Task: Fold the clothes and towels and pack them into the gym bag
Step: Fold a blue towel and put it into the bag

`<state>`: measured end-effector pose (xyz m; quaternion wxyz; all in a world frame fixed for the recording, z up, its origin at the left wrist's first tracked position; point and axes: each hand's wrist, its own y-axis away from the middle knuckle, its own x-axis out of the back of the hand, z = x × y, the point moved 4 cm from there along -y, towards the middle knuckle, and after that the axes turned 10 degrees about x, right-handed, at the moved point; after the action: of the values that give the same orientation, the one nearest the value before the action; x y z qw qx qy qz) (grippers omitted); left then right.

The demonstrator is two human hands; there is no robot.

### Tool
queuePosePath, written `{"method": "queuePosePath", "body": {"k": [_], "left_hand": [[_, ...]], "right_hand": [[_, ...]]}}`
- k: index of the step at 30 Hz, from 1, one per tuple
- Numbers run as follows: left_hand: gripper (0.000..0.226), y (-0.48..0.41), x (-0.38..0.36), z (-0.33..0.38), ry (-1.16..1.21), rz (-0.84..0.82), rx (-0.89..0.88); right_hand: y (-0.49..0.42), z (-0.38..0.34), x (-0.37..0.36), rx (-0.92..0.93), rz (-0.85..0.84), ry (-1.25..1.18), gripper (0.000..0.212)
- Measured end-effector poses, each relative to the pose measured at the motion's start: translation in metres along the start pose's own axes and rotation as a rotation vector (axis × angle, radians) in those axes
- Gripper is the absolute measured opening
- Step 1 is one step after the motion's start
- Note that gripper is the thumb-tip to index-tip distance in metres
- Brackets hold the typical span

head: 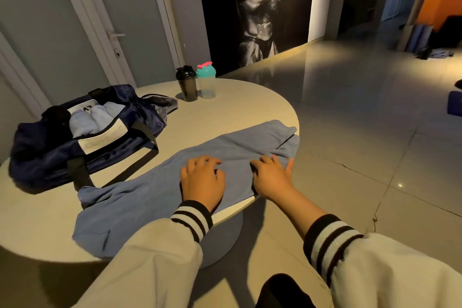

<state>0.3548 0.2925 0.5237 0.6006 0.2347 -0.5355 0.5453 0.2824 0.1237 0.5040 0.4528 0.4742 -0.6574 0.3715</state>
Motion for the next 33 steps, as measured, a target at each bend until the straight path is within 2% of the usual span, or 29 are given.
{"method": "queuePosePath", "body": {"k": [3, 5, 6, 8, 9, 11, 13, 15, 16, 18, 19, 22, 24, 26, 29, 33], "left_hand": [[0.051, 0.003, -0.005, -0.033, -0.238, -0.240, 0.147], [0.057, 0.010, -0.008, -0.045, -0.171, -0.362, 0.128], [0.055, 0.013, -0.007, -0.045, -0.040, -0.378, 0.089], [0.043, 0.019, 0.006, -0.047, 0.324, -0.328, 0.069], [0.037, 0.020, 0.016, -0.053, 0.433, -0.259, 0.087], [0.031, 0.019, 0.033, -0.077, 0.376, -0.082, 0.141], [0.034, 0.018, 0.043, -0.109, 0.082, 0.007, 0.220], [0.046, 0.020, 0.044, -0.139, -0.161, -0.102, 0.328], [0.052, 0.024, 0.042, -0.149, -0.179, -0.180, 0.378], [0.058, 0.030, 0.038, -0.159, -0.117, -0.272, 0.402], [0.057, 0.031, 0.039, -0.159, -0.066, -0.262, 0.374], [0.042, 0.026, 0.057, -0.166, 0.251, -0.060, 0.333], [0.036, 0.021, 0.068, -0.180, 0.292, 0.051, 0.352], [0.037, 0.017, 0.072, -0.196, 0.160, 0.020, 0.412], [0.038, 0.009, 0.067, -0.212, -0.070, -0.197, 0.408], [0.018, -0.002, 0.072, -0.213, 0.000, -0.272, 0.332]], "right_hand": [[0.002, -0.009, 0.008, -0.095, -0.012, 0.073, 0.053], [-0.001, -0.035, 0.009, 0.028, 0.077, 0.042, 0.054], [-0.004, -0.049, 0.006, 0.121, 0.110, -0.025, 0.051], [-0.006, -0.078, -0.004, 0.243, 0.086, -0.223, 0.045], [-0.007, -0.088, -0.012, 0.253, 0.041, -0.273, 0.043], [-0.007, -0.103, -0.027, 0.210, -0.030, -0.204, 0.042], [-0.007, -0.111, -0.036, 0.128, -0.051, -0.052, 0.040], [-0.005, -0.124, -0.039, 0.104, -0.027, 0.010, 0.042], [-0.005, -0.135, -0.040, 0.153, 0.001, 0.001, 0.044], [-0.005, -0.162, -0.044, 0.310, 0.052, -0.122, 0.043], [-0.004, -0.176, -0.046, 0.370, 0.065, -0.203, 0.042], [-0.001, -0.200, -0.053, 0.403, 0.059, -0.267, 0.040], [0.003, -0.203, -0.059, 0.360, 0.059, -0.213, 0.039], [0.005, -0.206, -0.062, 0.320, 0.058, -0.132, 0.039], [-0.001, -0.219, -0.061, 0.247, -0.020, -0.084, 0.039], [-0.005, -0.232, -0.069, 0.220, -0.038, -0.084, 0.039]]}}
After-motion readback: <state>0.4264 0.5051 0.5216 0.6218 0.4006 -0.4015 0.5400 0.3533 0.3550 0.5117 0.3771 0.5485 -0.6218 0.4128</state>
